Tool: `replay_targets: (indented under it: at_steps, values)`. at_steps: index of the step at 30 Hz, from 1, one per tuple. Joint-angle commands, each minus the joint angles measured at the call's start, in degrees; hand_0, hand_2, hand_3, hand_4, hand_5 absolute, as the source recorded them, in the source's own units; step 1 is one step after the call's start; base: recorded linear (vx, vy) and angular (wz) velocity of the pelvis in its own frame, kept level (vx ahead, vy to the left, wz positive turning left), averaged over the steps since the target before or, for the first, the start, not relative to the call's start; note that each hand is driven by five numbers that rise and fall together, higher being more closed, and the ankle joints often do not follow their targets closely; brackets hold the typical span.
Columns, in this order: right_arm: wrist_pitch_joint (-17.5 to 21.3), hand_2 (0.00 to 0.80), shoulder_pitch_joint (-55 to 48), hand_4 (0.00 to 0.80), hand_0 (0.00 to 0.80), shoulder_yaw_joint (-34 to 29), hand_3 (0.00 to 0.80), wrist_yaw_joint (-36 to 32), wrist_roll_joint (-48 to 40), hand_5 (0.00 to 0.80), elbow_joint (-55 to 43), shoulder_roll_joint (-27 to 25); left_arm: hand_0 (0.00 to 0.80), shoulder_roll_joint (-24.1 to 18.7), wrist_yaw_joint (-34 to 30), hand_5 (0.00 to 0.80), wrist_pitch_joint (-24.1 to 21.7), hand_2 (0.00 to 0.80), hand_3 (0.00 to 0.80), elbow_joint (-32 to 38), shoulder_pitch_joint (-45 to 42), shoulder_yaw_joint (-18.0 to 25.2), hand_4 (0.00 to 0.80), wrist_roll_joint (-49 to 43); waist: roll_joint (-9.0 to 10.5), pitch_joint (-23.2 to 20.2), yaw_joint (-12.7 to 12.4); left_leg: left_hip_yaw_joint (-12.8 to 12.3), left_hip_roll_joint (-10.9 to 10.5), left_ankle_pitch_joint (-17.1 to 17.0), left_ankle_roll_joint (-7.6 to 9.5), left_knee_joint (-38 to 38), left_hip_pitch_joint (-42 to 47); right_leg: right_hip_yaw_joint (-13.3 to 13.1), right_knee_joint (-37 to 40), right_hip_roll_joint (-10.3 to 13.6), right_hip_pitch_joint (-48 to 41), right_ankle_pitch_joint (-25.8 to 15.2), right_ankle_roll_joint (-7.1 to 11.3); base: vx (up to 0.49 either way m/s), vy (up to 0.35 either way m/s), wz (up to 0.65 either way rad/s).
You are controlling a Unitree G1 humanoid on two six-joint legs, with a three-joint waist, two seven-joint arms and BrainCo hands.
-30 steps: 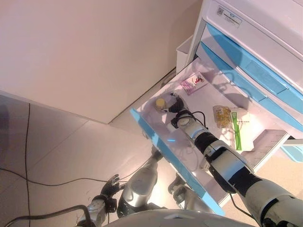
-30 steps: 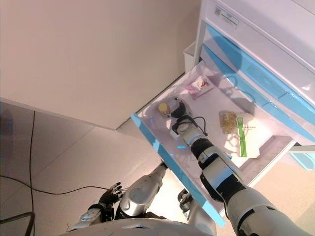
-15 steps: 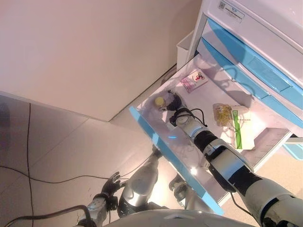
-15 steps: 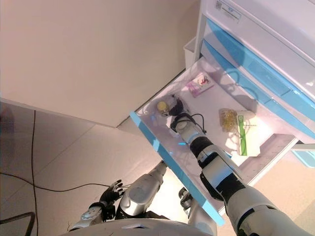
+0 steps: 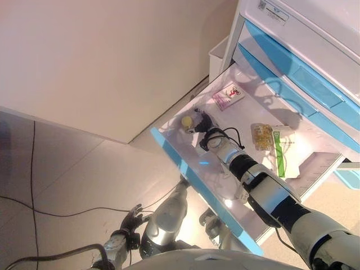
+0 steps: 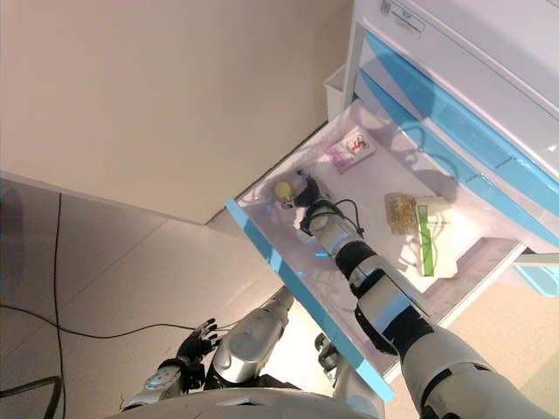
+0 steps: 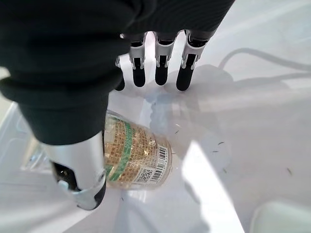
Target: Open the drawer and pick up the medicine
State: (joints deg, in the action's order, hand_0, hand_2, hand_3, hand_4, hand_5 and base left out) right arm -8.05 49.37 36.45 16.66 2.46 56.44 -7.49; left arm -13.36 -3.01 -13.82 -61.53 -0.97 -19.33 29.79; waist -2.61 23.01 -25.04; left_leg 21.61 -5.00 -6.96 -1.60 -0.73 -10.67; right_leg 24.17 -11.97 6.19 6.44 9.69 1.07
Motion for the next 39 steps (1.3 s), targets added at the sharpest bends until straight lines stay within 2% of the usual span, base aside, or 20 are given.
replay_targets:
  at_steps: [1,2,3,4,5,6,7,23,39]
  values:
    - [0.92,0.044,1.45,0.044,0.044,3.48,0.044,-5.03,1.03,0.044,-3.92,6.76,0.0,-0.65,0.2,0.0,-0.37,0.0,0.0,0.46,-0.21,-1.43,0.0,0.39,1.05,2.64,-1.74,-2.73,-3.06,1.85,2.85,-1.58,-1.65,-1.33,1.79,3.03,-0.9,-6.6,1.6,0.0,0.0,0.0]
    - [0.93,0.066,1.42,0.066,0.066,3.53,0.066,-5.18,0.98,0.066,-3.83,6.87,0.0,-0.65,0.31,0.0,-0.31,0.0,0.0,0.55,-0.13,-1.46,0.0,0.36,1.07,2.68,-1.74,-2.77,-3.06,1.84,2.86,-1.57,-1.68,-1.32,1.79,3.05,-0.87,-6.61,1.62,0.0,0.0,0.0]
    - [1.14,0.201,1.25,0.201,0.201,3.63,0.201,-5.35,0.69,0.201,-3.7,7.03,0.0,-0.67,0.35,0.0,-0.34,0.0,0.0,0.6,0.01,-1.45,0.0,0.46,1.11,2.81,-1.73,-2.8,-3.08,1.85,2.88,-1.6,-1.73,-1.37,1.75,3.02,-0.8,-6.62,1.61,0.0,0.0,0.0]
    - [1.01,0.289,1.24,0.289,0.289,3.63,0.289,-5.45,0.61,0.289,-3.81,7.16,0.0,-0.68,0.39,0.0,-0.31,0.0,0.0,0.64,0.11,-1.45,0.0,0.52,1.12,2.84,-1.71,-2.86,-3.06,1.83,2.9,-1.53,-1.74,-1.34,1.75,3.01,-0.76,-6.64,1.62,0.0,0.0,0.0]
    - [0.98,0.442,1.25,0.442,0.442,3.6,0.442,-5.84,0.34,0.442,-3.79,7.29,0.0,-0.68,0.45,0.0,-0.45,0.0,0.0,0.55,0.2,-1.43,0.0,0.62,1.14,2.91,-1.67,-2.92,-3.03,1.79,2.9,-1.48,-1.76,-1.36,1.78,3.01,-0.72,-6.66,1.63,0.0,0.0,0.0]
    - [0.73,0.518,1.18,0.518,0.518,3.74,0.518,-5.98,0.01,0.518,-4.09,7.43,0.0,-0.64,0.6,0.0,-0.38,0.0,0.0,0.72,0.21,-1.43,0.0,0.64,1.17,2.95,-1.68,-2.93,-3.05,1.77,2.93,-1.49,-1.82,-1.41,1.8,3.01,-0.68,-6.69,1.64,0.0,0.0,0.0]
    - [0.59,0.8,1.04,0.8,0.8,3.89,0.8,-6.06,-0.69,0.8,-4.28,7.67,0.0,-0.67,0.77,0.0,-0.14,0.0,0.0,0.95,0.29,-1.37,0.0,0.54,1.23,3.03,-1.69,-2.95,-3.06,1.78,2.92,-1.47,-1.83,-1.41,1.81,3.0,-0.62,-6.73,1.67,0.0,0.0,0.0]
    - [0.56,0.8,0.05,0.8,0.8,4.95,0.8,-5.17,-1.47,0.8,-5.89,9.62,0.0,-1.26,1.11,0.0,0.13,0.0,0.0,1.18,1.11,-1.03,0.0,0.6,2.26,3.34,-1.61,-3.36,-2.88,1.95,3.04,-1.45,-2.02,-1.82,2.26,2.58,-0.43,-7.19,1.87,0.0,-0.002,0.0]
    - [3.4,0.8,0.75,0.8,0.8,3.29,0.8,-0.24,1.13,0.8,-6.95,6.05,0.0,-1.52,1.64,0.0,0.22,0.0,0.0,-0.58,1.0,-1.29,0.0,-1.23,3.52,1.6,-0.52,-3.67,-2.74,2.87,3.27,-1.54,-0.8,-3.15,2.46,2.2,-0.98,-7.49,2.33,0.003,-0.003,0.0]
